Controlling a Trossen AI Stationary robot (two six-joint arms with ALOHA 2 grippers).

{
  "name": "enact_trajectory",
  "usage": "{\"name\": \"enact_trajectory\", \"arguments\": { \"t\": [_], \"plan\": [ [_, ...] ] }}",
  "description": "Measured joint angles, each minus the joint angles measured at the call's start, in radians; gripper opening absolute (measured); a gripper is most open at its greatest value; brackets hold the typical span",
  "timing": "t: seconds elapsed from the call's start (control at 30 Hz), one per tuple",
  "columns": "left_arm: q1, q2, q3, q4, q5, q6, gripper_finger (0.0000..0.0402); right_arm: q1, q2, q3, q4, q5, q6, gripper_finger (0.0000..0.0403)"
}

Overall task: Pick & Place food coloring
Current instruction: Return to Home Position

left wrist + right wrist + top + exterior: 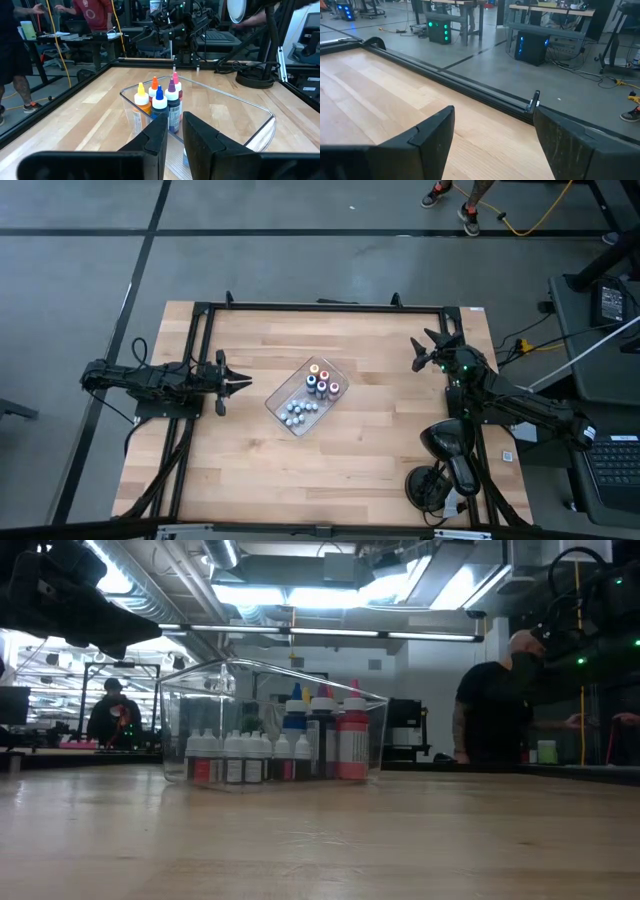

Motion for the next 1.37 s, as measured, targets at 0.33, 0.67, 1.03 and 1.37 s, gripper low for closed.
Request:
{"name": "enact_trajectory", "arguments": {
  "t": [0.33,0.67,1.03,1.37],
  "plan": [
    [0.000,0.000,0.000,0.000,0.000,0.000,0.0054,0.000,0.000,0.000,0.000,0.000,0.000,0.0273],
    [0.000,0.000,0.000,0.000,0.000,0.000,0.0052,0.000,0.000,0.000,0.000,0.000,0.000,0.0273],
    [0.000,0.000,0.000,0.000,0.000,0.000,0.0059,0.000,0.000,0.000,0.000,0.000,0.000,0.0273],
    [0.000,0.000,0.000,0.000,0.000,0.000,0.0058,0.000,0.000,0.000,0.000,0.000,0.000,0.0273]
  ]
}}
